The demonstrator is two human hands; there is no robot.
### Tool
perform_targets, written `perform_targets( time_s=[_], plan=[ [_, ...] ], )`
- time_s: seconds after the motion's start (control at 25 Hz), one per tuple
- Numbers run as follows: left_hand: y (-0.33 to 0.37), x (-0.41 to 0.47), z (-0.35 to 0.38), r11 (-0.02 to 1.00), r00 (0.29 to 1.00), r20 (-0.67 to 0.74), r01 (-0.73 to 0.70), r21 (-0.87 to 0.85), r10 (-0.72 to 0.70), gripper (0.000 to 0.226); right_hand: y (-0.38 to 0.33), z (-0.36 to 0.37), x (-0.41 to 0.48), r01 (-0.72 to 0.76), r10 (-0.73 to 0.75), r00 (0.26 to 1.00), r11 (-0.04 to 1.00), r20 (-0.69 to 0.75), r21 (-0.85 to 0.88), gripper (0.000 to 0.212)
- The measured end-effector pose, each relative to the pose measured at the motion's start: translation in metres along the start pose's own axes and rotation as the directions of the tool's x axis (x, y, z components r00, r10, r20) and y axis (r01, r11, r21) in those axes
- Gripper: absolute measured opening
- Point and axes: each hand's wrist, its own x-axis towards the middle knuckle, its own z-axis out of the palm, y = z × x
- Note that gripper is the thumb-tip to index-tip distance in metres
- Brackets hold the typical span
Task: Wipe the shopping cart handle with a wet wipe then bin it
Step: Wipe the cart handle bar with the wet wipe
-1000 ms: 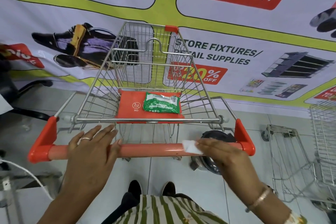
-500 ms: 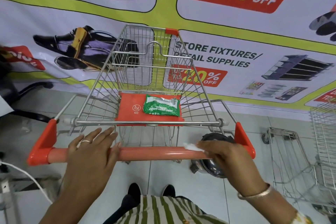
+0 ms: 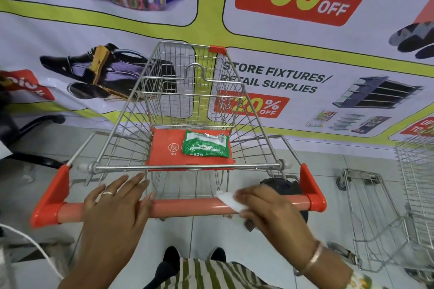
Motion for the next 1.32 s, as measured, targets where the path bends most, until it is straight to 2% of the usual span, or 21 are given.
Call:
perform_targets(
  time_s=[0.08, 0.2, 0.24, 0.32, 0.44, 0.52, 0.6, 0.76, 0.88, 0.96, 1.04, 1.12, 1.16, 1.24, 1.32],
  plan=[
    [-0.001, 0.000, 0.000, 1.000, 1.000, -0.001, 0.006, 0.000, -0.006, 0.048, -0.023, 0.022, 0.021, 0.114, -0.114, 0.993, 0.993, 0.027, 0.011, 0.024],
    [-0.002, -0.001, 0.001, 1.000, 1.000, -0.012, -0.003, -0.004, 0.003, 0.047, -0.063, 0.050, 0.051, 0.239, -0.243, 0.968, 0.969, 0.065, 0.061, 0.048],
    [-0.002, -0.001, 0.000, 1.000, 1.000, -0.016, -0.008, -0.006, 0.008, 0.047, -0.063, 0.048, 0.053, 0.263, -0.266, 0.961, 0.964, 0.073, 0.043, 0.048],
    [-0.001, -0.002, 0.000, 1.000, 1.000, -0.024, -0.012, -0.013, 0.011, 0.047, -0.043, 0.036, 0.039, 0.236, -0.237, 0.967, 0.972, 0.099, 0.025, 0.043],
    [0.002, -0.002, 0.001, 1.000, 0.999, -0.038, -0.016, -0.027, 0.015, 0.048, 0.003, 0.002, 0.004, 0.090, -0.085, 0.992, 0.995, 0.097, -0.043, 0.047],
    [0.002, -0.003, 0.001, 1.000, 0.999, -0.042, -0.017, -0.026, 0.016, 0.048, 0.013, -0.010, -0.005, 0.047, -0.041, 0.997, 0.995, 0.069, -0.083, 0.036],
    [0.002, -0.003, 0.000, 1.000, 0.999, -0.035, -0.011, -0.026, 0.010, 0.048, -0.005, 0.002, 0.009, 0.080, -0.075, 0.995, 0.994, 0.064, -0.079, 0.030],
    [-0.002, -0.006, 0.000, 1.000, 1.000, -0.010, -0.004, 0.005, 0.004, 0.049, -0.067, 0.049, 0.051, 0.207, -0.211, 0.974, 0.977, 0.079, 0.059, 0.045],
    [-0.015, -0.011, -0.006, 0.993, 0.993, -0.024, 0.114, -0.020, -0.115, 0.053, -0.045, 0.038, 0.035, 0.188, -0.198, 0.976, 0.976, 0.090, 0.110, 0.031],
    [-0.019, -0.015, -0.008, 0.987, 0.987, -0.039, 0.156, -0.037, -0.157, 0.065, -0.012, 0.016, 0.007, 0.116, -0.118, 0.992, 0.992, 0.040, 0.047, 0.036],
    [-0.021, -0.019, -0.007, 0.988, 0.987, -0.051, 0.150, -0.038, -0.152, 0.071, 0.004, 0.009, -0.005, 0.114, -0.115, 0.993, 0.993, -0.029, -0.031, 0.033],
    [-0.019, -0.018, -0.006, 0.987, 0.986, -0.066, 0.149, -0.055, -0.153, 0.061, -0.019, 0.025, 0.009, 0.143, -0.144, 0.989, 0.989, -0.029, -0.039, 0.049],
    [-0.019, -0.018, -0.006, 0.987, 0.985, -0.076, 0.151, -0.057, -0.156, 0.055, -0.037, 0.038, 0.023, 0.185, -0.185, 0.982, 0.983, -0.033, -0.005, 0.051],
    [-0.018, -0.018, -0.006, 0.987, 0.983, -0.089, 0.155, -0.048, -0.158, 0.048, -0.073, 0.064, 0.049, 0.293, -0.293, 0.956, 0.954, -0.020, 0.056, 0.045],
    [-0.019, -0.019, -0.006, 0.985, 0.983, -0.083, 0.162, -0.053, -0.166, 0.046, -0.082, 0.070, 0.059, 0.370, -0.371, 0.929, 0.928, 0.011, 0.032, 0.043]
  ],
)
